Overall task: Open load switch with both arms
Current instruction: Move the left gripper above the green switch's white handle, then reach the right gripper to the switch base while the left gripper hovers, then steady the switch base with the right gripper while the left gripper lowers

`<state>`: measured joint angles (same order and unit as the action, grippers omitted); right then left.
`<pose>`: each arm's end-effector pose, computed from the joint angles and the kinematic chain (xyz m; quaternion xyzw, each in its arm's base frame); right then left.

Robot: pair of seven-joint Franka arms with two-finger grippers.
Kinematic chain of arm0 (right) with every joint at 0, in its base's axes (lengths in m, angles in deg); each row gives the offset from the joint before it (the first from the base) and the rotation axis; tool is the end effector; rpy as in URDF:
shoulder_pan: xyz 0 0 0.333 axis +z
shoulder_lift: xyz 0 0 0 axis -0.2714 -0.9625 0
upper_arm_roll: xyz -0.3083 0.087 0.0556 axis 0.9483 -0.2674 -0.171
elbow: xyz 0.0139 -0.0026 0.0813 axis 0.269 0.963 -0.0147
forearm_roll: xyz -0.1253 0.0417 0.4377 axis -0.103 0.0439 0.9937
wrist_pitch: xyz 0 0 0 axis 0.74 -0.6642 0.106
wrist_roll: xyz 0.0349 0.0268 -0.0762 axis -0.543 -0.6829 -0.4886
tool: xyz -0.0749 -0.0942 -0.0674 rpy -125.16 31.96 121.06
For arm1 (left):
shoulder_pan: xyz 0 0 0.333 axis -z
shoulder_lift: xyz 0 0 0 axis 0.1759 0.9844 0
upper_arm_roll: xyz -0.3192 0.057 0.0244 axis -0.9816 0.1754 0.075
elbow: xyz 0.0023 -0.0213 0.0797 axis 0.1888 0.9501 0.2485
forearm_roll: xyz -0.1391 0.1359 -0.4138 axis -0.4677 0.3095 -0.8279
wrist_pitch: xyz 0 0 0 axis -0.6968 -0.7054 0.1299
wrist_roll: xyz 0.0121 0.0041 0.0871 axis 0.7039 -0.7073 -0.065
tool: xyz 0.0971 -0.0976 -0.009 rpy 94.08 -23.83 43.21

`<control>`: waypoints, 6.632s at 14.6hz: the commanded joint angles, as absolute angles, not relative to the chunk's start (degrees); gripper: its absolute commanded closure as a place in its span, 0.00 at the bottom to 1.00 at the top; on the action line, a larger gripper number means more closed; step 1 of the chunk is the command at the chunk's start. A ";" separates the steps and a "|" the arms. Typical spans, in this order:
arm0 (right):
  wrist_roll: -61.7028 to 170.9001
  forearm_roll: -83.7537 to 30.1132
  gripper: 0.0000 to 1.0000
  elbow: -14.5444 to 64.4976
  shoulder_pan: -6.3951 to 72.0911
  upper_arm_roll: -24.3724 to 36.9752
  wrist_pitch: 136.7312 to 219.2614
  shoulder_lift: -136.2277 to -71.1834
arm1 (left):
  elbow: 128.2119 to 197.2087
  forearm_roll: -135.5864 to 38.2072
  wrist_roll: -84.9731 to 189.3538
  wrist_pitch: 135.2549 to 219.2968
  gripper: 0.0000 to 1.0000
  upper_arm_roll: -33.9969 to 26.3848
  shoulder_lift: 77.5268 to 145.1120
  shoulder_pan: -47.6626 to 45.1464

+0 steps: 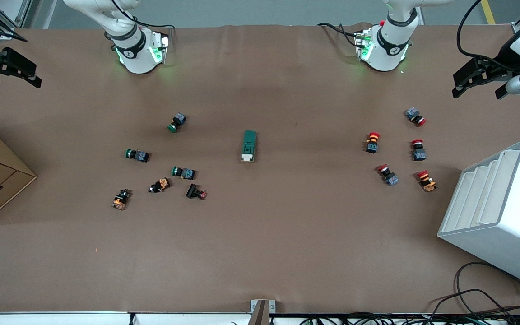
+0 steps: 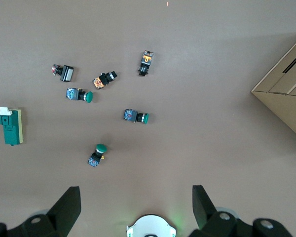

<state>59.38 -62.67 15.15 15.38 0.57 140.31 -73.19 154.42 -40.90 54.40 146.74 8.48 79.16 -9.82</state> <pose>0.5537 0.0025 0.6662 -0.9993 -0.0030 0.0374 0.0092 0.5732 -0.0693 0.6533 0.9997 -0.0182 0.0136 0.0058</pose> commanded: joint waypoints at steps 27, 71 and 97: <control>58.49 -62.35 0.00 14.55 15.14 0.94 139.54 -72.33 | 157.37 8.79 -39.66 186.50 0.01 -17.21 122.96 27.46; 176.26 -49.52 0.00 7.08 55.47 0.68 171.62 -124.98 | 166.36 57.77 -86.29 165.23 0.01 -13.00 137.29 44.35; 175.91 -48.46 0.00 2.08 56.80 -0.81 159.69 -126.56 | 166.01 57.16 -83.40 165.14 0.00 -12.37 136.68 45.24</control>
